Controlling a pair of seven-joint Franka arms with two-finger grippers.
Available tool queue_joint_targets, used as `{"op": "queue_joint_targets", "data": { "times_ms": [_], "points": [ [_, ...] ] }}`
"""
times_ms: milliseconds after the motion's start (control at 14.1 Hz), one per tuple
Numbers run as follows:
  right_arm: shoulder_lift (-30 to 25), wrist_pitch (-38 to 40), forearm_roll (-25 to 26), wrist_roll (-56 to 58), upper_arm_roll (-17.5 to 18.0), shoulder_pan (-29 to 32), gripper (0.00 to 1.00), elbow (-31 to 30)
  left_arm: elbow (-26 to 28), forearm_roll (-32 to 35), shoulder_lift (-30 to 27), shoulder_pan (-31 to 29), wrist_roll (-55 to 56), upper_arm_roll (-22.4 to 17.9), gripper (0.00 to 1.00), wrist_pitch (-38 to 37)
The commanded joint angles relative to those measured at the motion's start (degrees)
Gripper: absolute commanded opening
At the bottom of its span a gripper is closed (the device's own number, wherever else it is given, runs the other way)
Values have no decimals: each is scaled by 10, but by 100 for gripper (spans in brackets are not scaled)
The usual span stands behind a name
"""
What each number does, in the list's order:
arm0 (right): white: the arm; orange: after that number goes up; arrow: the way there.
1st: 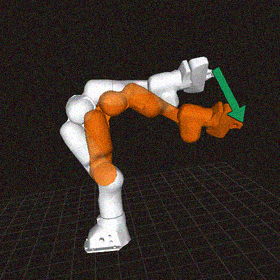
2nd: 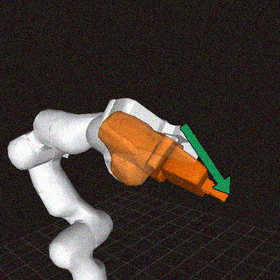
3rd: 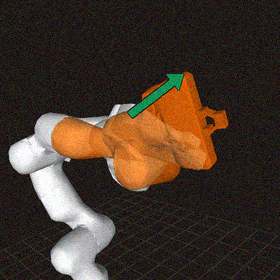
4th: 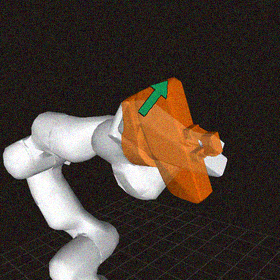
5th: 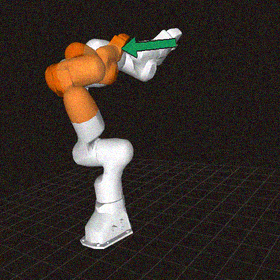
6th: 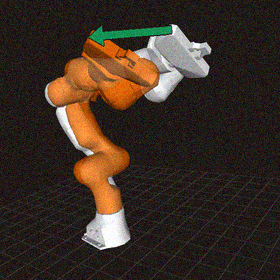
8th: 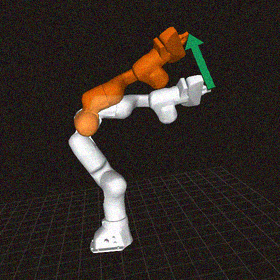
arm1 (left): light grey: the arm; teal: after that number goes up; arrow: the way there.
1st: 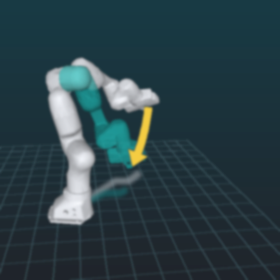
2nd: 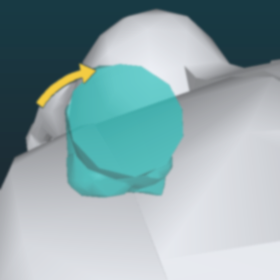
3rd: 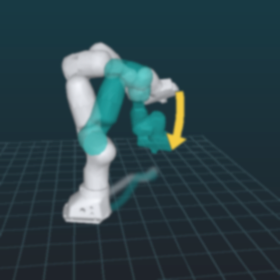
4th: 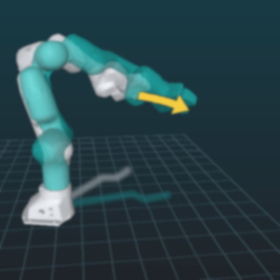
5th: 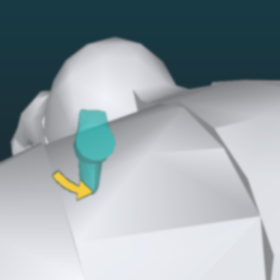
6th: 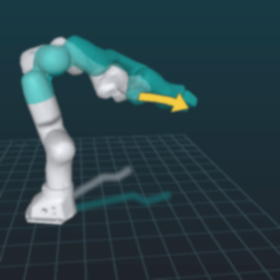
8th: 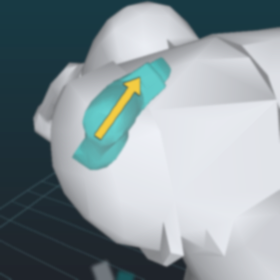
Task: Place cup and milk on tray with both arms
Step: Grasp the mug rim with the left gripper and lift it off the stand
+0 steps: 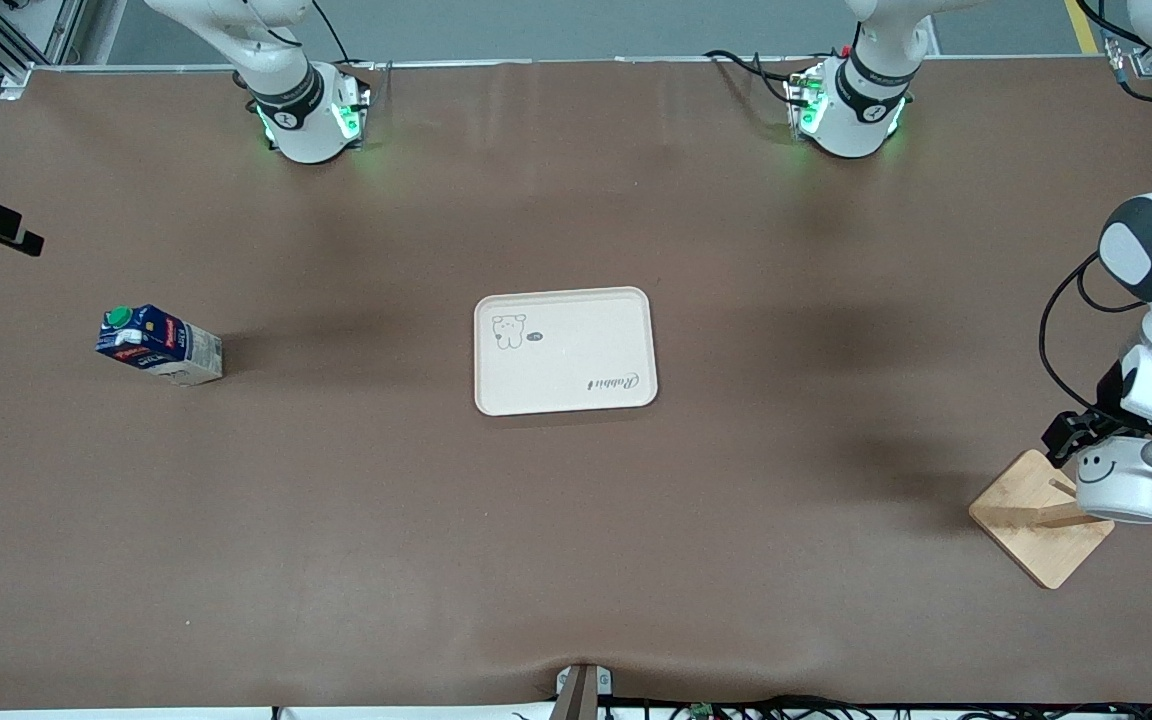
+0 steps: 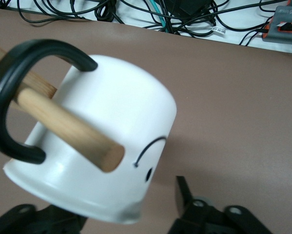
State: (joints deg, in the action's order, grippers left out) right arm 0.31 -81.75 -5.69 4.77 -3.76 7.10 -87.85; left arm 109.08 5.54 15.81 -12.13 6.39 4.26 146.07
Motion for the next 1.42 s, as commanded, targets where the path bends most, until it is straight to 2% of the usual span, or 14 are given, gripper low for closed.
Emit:
{"op": "queue_joint_targets", "data": {
  "times_ms": [0,142,213,498,782,1067,1351],
  "points": [
    [7,9,-7,5,1,2,100,15,8,5,-10,-4,-30,1,28,4],
    [7,9,-7,5,1,2,100,15,7,5,-14,-4,-58,2,5,2],
    [7,9,-7,5,1,2,100,15,7,5,-16,-1,-58,2,0,1],
    [7,9,-7,5,1,2,100,15,3,5,-25,3,-52,29,0,-11],
    [7,9,-7,5,1,2,100,15,-29,5,-35,3,-43,58,0,-86],
    [7,9,-7,5,1,3,100,15,-84,5,-35,13,3,94,0,-183],
    [10,10,-7,5,1,4,100,15,-96,7,-46,40,58,101,0,-237]
  ]
}}
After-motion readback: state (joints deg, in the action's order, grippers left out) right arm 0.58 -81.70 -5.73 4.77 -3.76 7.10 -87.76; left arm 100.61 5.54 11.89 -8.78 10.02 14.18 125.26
